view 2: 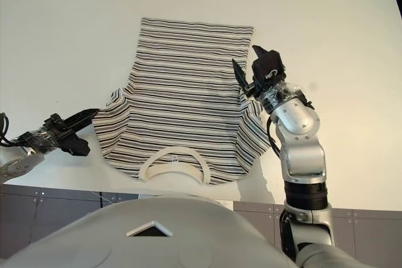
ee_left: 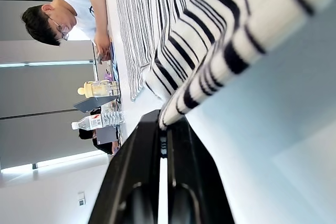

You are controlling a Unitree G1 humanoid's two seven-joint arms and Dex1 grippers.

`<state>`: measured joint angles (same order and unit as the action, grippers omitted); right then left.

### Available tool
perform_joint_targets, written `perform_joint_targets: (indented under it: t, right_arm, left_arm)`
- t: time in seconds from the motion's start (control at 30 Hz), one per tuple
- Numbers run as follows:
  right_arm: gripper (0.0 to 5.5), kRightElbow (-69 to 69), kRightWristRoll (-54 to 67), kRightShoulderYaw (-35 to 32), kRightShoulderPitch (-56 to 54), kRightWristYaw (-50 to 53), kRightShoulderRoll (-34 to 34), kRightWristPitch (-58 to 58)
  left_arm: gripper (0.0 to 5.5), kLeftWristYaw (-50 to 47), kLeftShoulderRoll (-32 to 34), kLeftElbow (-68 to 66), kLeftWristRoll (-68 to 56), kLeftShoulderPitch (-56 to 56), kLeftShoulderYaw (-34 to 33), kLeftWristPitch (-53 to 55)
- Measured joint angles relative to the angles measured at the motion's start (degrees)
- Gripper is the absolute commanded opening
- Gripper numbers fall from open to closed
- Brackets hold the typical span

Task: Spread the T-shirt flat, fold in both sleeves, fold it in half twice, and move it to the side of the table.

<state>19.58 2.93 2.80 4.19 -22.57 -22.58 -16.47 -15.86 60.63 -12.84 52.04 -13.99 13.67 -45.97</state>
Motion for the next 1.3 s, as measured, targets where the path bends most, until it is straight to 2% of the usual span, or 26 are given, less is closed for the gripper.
perform_joint_targets:
  t: [0.2,0.4,0.6,0.87,1.03,1.17,1.3]
  right_arm:
    - [2.63,-0.5,0.0,0.0,-0.2,-0.6,-0.2,0.0]
    - [2.63,-0.9,0.3,-0.4,-0.5,-2.0,-1.3,0.0]
    - [2.63,-2.5,0.3,-1.5,-2.2,-3.7,-2.9,0.1]
    - [2.63,-3.8,0.3,-1.0,-2.6,-5.2,-2.9,0.1]
    - [2.63,-4.5,0.3,-1.0,-3.4,-5.5,-2.9,0.1]
    - [2.63,-4.5,0.3,-1.1,-3.5,-5.7,-3.1,0.1]
    - [2.63,-4.3,0.4,-2.9,-3.3,-6.0,-5.0,0.1]
  left_arm:
    - [0.14,-0.3,-1.3,6.0,-3.3,-5.3,-1.5,0.5]
    - [0.14,0.1,-5.2,17.5,-7.4,-11.0,-6.8,1.2]
    - [0.14,6.7,-10.9,19.4,-9.1,-10.3,-6.3,5.4]
    - [0.14,20.0,-15.7,22.0,-17.7,-10.6,-0.1,8.4]
    - [1.03,29.2,-17.1,22.5,-23.9,-10.2,1.4,14.5]
    - [1.77,32.2,-18.1,24.8,-25.2,-11.8,1.4,17.9]
    - [2.56,32.7,-21.0,32.4,-32.0,-13.4,-2.9,21.4]
